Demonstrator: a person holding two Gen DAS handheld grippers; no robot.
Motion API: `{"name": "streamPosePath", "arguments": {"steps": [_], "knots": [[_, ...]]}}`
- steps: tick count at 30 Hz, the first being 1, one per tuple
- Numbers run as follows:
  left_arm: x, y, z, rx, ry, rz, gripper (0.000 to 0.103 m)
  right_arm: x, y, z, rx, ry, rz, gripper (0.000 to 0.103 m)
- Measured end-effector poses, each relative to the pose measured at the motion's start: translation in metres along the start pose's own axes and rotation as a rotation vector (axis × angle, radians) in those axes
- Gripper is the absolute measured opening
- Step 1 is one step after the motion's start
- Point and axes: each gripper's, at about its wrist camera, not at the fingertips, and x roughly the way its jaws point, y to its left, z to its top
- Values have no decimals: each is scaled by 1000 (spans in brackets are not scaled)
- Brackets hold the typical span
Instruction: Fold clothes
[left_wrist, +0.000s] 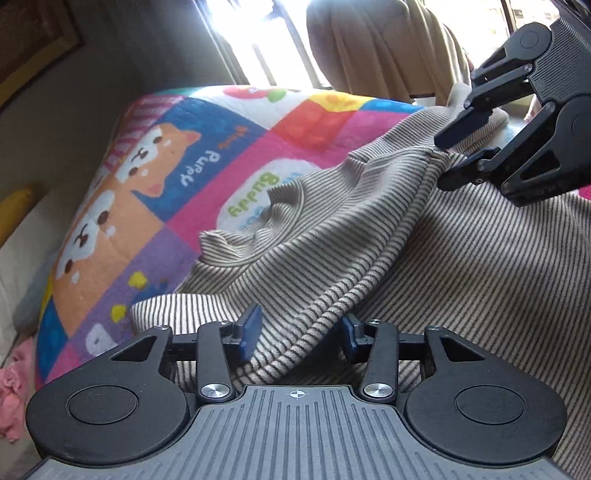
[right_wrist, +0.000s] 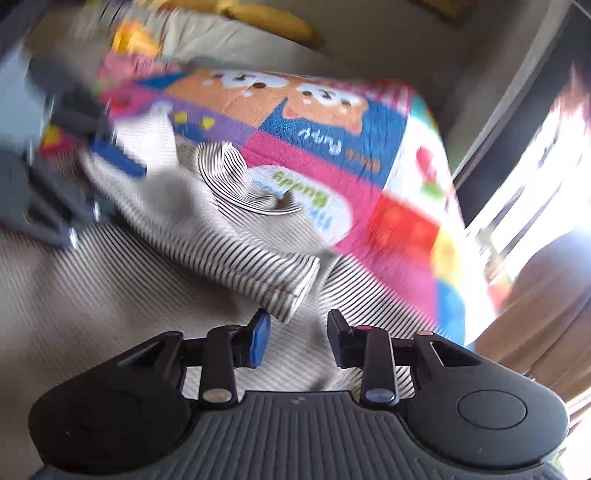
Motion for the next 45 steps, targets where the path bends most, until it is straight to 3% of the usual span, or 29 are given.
{"name": "streamPosePath", "arguments": {"steps": [3,6,11,15,19,22,24,26,29,31,33,35,38,41,45], "knots": [[-11,1,-5,-15,1,-63,70,-12,-34,3,249,-25,126,40],[-11,-5,-8,2,1,-55,71,-5,-57,12,418,-57,175,40],[-10,0,-9,-50,3,-68,72,48,-62,14,542,37,241,32],[-4,2,-3,-68,8,-57,73,69,-48,22,557,50,280,8],[2,11,10,-120,-10,-7,73,46,-45,53,502,-90,254,5],[5,20,18,-190,-35,0,74,21,-42,72,395,-194,160,5],[9,23,20,-220,-33,-37,77,25,-38,72,325,-178,83,5],[14,21,19,-225,-11,-81,84,48,-39,61,327,-68,61,6],[16,14,11,-196,23,-112,91,71,-49,38,370,34,11,10],[7,15,6,-183,5,-101,93,60,-66,25,440,18,-15,18],[-5,23,3,-211,-45,-82,94,31,-92,10,543,-46,-18,39],[-15,37,1,-274,-97,-40,95,1,-118,-10,638,-102,-51,52],[-3,59,-1,-376,-94,35,96,-25,-148,-49,786,-111,-87,53],[30,77,-8,-461,33,-45,96,-45,-174,-91,940,-100,-112,54],[28,78,-8,-483,21,-33,97,-51,-196,-138,1166,-99,-62,60]]}}
